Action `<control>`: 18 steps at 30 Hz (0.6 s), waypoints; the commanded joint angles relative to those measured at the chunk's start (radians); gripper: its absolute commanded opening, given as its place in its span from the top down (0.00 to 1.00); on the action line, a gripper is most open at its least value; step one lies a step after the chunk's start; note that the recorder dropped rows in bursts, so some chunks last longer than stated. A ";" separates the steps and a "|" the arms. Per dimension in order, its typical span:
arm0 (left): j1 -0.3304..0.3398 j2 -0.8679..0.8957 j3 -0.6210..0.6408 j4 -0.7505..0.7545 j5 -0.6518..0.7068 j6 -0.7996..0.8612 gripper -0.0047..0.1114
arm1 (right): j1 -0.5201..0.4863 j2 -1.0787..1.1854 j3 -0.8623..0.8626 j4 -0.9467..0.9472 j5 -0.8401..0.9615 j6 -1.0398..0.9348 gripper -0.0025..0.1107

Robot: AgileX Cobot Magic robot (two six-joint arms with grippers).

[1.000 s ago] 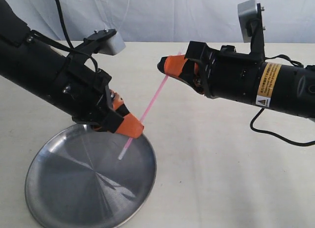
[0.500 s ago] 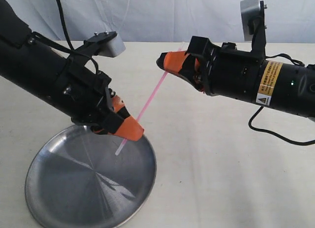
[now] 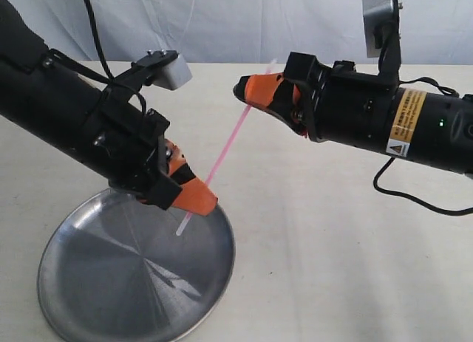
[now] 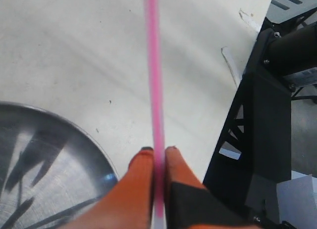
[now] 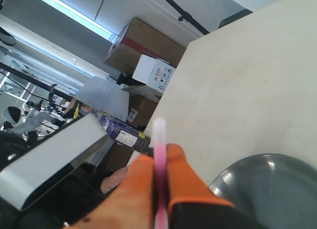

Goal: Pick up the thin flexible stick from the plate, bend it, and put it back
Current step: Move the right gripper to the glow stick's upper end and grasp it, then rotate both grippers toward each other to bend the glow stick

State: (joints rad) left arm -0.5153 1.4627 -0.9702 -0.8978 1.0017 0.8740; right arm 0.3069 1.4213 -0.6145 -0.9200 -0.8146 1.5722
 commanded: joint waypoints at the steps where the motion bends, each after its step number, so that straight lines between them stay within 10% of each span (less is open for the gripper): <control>1: -0.005 -0.014 -0.002 -0.075 -0.012 0.070 0.96 | 0.003 0.003 -0.002 -0.066 0.057 -0.003 0.99; 18: -0.005 -0.014 -0.002 -0.283 -0.008 0.364 0.96 | 0.003 0.003 -0.002 -0.123 0.154 -0.003 0.99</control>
State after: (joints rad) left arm -0.5153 1.4627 -0.9643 -1.0758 1.0261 1.1924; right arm 0.3069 1.4213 -0.6206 -0.9714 -0.6688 1.5846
